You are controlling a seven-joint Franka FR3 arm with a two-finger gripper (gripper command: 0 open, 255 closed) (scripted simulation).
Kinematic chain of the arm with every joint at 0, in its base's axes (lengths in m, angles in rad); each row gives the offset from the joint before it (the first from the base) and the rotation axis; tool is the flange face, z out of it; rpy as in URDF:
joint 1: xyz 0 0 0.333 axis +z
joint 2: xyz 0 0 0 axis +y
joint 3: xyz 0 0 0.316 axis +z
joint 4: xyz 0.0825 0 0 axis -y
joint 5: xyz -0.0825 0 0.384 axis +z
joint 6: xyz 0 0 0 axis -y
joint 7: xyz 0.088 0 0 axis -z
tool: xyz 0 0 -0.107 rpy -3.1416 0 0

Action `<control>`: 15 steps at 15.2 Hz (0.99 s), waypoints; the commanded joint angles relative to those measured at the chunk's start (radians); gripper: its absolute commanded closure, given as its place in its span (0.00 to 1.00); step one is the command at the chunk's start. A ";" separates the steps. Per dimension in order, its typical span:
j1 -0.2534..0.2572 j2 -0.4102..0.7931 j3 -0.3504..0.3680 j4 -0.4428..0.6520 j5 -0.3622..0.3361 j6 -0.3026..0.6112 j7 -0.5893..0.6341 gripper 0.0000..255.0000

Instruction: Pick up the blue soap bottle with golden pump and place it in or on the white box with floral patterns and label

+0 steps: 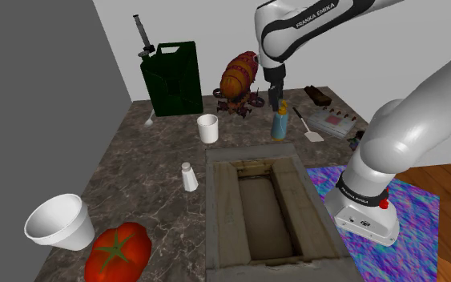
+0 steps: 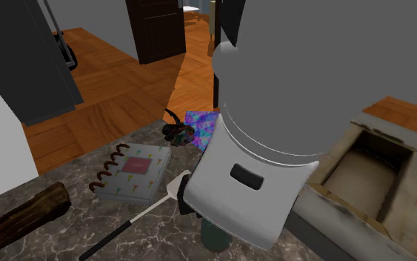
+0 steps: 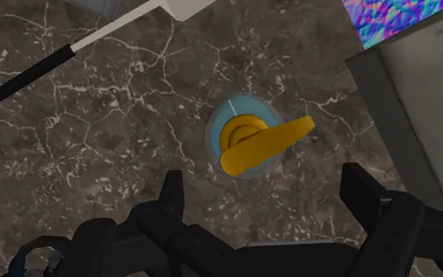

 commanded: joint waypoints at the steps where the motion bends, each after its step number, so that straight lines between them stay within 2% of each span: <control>1: 0.002 0.057 -0.004 -0.001 -0.009 0.045 -0.008 0.00; 8: -0.009 0.097 -0.019 -0.074 -0.027 0.159 -0.003 0.00; 15: -0.009 0.097 -0.019 -0.074 -0.027 0.159 -0.003 0.00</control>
